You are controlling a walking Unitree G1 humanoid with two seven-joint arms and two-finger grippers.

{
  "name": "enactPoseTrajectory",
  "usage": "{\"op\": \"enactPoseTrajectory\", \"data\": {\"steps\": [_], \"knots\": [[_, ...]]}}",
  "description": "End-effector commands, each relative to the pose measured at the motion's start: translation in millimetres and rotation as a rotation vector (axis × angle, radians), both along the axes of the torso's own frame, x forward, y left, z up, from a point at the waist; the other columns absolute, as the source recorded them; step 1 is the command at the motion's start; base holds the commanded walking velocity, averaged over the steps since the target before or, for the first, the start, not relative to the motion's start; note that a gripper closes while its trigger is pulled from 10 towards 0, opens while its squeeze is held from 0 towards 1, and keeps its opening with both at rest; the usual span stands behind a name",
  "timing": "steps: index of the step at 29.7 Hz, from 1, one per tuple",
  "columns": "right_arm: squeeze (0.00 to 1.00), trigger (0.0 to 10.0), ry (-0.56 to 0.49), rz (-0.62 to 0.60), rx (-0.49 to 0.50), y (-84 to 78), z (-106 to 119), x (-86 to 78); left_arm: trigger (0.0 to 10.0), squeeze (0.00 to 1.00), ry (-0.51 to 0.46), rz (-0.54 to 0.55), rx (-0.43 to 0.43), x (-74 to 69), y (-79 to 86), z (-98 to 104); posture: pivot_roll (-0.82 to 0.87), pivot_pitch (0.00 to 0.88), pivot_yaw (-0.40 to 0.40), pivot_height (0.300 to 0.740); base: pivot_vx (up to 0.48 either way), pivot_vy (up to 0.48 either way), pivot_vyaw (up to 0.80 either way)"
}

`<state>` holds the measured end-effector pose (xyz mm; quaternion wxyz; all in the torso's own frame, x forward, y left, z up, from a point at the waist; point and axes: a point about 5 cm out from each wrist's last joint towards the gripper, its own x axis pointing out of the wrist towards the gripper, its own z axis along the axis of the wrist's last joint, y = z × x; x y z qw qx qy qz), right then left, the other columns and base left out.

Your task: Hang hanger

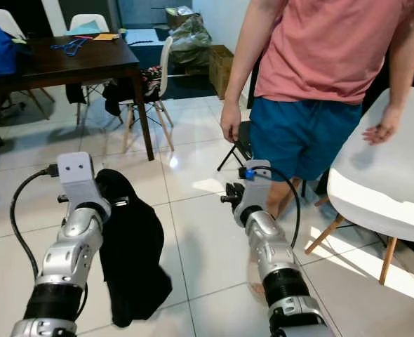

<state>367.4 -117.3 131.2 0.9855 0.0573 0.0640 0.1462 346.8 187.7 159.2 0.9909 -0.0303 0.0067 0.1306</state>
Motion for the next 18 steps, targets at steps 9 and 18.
{"op": "enactPoseTrajectory", "data": {"steps": [9,18], "knots": [[0.0,10.0,0.021,0.036,-0.009,-0.1,-15,-9.9,10.0,0.0,-0.047,-0.005,0.034,-2.0,4.8,8,0.04,0.043,-0.048,0.74,0.128,0.0,0.0],[0.0,10.0,0.002,0.064,-0.022,5.8,-13,-7.3,10.0,0.0,-0.038,0.004,-0.022,-10.2,0.9,1,0.03,0.046,-0.052,0.74,0.378,0.0,0.0]]}}
